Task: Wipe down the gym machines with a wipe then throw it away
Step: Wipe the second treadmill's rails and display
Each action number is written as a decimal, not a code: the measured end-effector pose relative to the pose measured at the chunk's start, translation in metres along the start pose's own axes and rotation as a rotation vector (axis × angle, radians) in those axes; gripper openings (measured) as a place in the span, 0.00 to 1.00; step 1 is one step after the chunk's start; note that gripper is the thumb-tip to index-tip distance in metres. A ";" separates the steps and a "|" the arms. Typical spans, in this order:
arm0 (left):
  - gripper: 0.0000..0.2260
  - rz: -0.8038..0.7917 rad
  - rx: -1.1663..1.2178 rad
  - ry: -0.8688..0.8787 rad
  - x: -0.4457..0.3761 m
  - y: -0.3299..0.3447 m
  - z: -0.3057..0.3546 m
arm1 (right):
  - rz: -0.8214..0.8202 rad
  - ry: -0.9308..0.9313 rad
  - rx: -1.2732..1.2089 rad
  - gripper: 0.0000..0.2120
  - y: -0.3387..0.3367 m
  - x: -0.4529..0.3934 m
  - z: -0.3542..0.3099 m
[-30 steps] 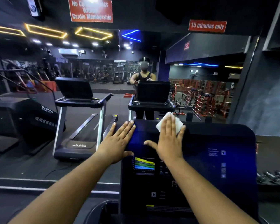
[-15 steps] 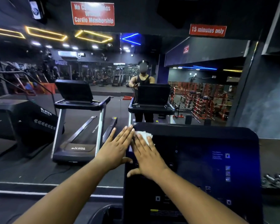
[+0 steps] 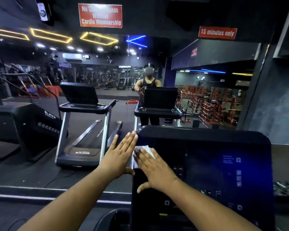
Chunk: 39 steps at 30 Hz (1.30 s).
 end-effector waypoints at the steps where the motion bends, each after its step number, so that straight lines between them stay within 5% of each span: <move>1: 0.66 -0.020 -0.012 0.005 0.001 0.001 0.001 | 0.032 0.010 0.014 0.62 -0.006 -0.002 0.010; 6: 0.63 -0.029 -0.048 0.006 0.003 0.002 0.011 | 0.021 0.264 -0.096 0.63 -0.040 -0.009 0.046; 15: 0.63 -0.061 -0.083 0.033 0.018 0.015 0.024 | -0.128 -0.073 0.057 0.62 0.057 0.055 -0.033; 22: 0.64 -0.071 -0.052 -0.002 0.024 0.024 0.037 | -0.002 0.348 -0.137 0.61 -0.014 0.027 0.048; 31: 0.65 -0.097 -0.082 -0.002 0.043 0.043 0.037 | -0.140 -0.038 -0.012 0.63 0.077 0.069 -0.056; 36: 0.61 -0.118 -0.053 -0.024 0.051 0.049 0.044 | -0.041 0.226 -0.107 0.60 0.016 0.037 0.005; 39: 0.59 -0.138 -0.056 -0.033 0.051 0.047 0.047 | -0.092 0.203 -0.168 0.63 0.016 0.030 -0.015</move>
Point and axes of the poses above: each hand's wrist, its own x-axis away from the middle knuckle, its own y-axis out of the palm, z = x × y, the point moved 5 cm from there along -x, towards the middle knuckle, and after that the axes turned 12 degrees about -z, right-handed, at the moved point
